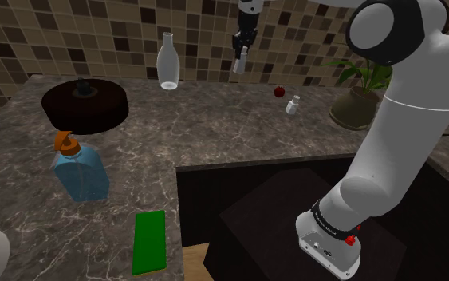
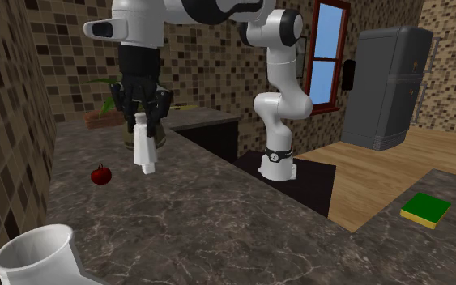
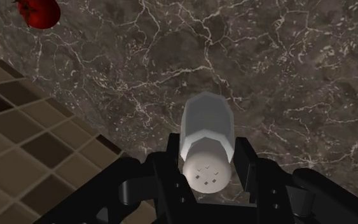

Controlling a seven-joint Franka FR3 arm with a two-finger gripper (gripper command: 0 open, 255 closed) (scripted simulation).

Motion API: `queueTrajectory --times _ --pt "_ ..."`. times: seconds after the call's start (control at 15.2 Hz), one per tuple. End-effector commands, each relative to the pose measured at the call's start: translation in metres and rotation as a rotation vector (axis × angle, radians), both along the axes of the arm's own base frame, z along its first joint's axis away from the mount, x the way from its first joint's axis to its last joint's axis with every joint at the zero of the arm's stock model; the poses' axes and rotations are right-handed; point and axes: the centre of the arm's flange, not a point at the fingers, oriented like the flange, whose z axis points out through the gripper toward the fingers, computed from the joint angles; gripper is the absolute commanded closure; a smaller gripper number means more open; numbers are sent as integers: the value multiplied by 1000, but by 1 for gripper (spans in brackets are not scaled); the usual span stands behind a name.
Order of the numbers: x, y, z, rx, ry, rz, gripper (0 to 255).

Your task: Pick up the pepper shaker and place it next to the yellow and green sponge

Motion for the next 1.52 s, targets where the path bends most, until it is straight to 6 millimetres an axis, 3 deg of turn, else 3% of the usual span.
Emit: queueTrajectory --times 0.0,1.45 --pt "0 -1 7 0 0 0 255" --pt "-124 262 8 0 0 0 255"
